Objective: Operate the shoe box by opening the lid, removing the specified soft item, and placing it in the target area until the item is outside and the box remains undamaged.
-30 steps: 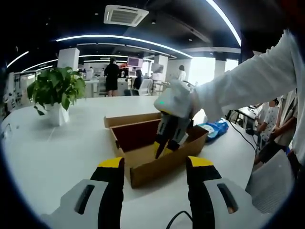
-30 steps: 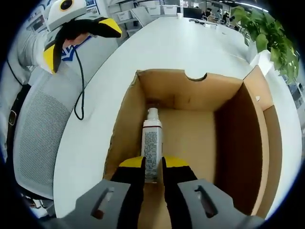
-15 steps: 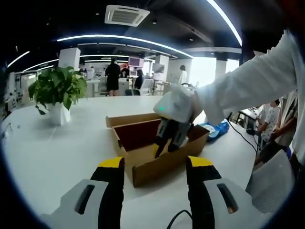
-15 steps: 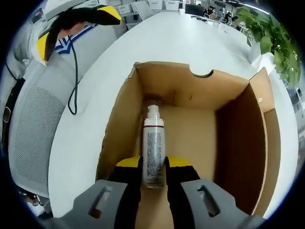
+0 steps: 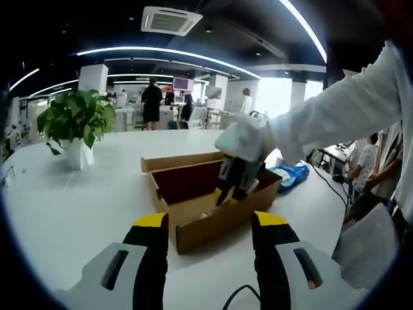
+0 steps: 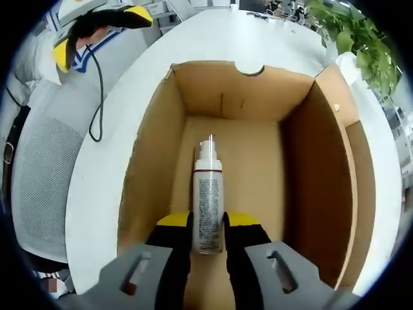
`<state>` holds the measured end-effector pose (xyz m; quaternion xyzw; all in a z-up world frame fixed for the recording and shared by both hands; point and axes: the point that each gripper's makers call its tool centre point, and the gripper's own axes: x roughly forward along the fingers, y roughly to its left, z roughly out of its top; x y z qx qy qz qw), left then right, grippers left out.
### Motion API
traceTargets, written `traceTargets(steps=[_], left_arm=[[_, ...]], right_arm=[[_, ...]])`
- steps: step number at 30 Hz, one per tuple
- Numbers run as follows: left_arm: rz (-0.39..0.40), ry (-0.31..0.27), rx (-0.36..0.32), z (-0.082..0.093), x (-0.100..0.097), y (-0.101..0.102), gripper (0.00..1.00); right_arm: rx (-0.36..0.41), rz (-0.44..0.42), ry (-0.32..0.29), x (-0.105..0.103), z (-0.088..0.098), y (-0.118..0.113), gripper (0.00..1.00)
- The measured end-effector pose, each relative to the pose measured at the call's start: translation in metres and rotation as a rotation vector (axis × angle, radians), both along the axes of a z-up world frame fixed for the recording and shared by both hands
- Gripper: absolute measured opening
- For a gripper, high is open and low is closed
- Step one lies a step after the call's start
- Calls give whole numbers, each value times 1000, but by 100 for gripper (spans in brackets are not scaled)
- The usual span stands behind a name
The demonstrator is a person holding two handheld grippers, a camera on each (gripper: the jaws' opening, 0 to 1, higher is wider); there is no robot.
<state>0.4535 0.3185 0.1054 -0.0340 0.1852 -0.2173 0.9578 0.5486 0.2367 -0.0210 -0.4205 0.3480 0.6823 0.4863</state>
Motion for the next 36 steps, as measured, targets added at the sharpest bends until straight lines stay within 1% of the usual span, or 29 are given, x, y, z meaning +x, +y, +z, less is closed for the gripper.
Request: traceTargets(steps=[5,8,9,13,15,16,19,21,25,28,31,33,36], left_arm=[[-3,0,1,0,0,0,53],[-2,1,1,0,-1,-1,53],[-2,0,1,0,-1,-1,53],[2,1,0,-1,-2,0,53],[2,2,0,-1,-2,1,53],[3,2,0,-1,-2,1,53],[5,0,-1,0,-2,2,53],[6,-1,-1,0,-1,3,53],[1,0,3,0,-1,2,52],[-2,-3,2,2,0,0,52],[-5,-6,1,3,1,-1,52],[-7,-9,1,4,2,-2,52],[-11,-15,3,7,2,-4,52]], right_arm=[[1,21,-7,-2,-1,2,18],[26,18,-10,-2,0,9,27],[31,23,-16,-2,0,11,29],[35,45,-19,-4,-4,16,23],[29,55,-34,-3,-7,15,19],[24,52,-31,-3,-8,14,18],[29,36,-28,-2,-10,12,18],[47,25,-27,-1,-9,13,17],[67,32,-35,-3,-5,11,17],[68,23,-39,2,-2,10,16],[80,5,-44,7,6,8,16],[88,-7,-49,6,12,5,16],[128,-48,-46,8,24,4,16]])
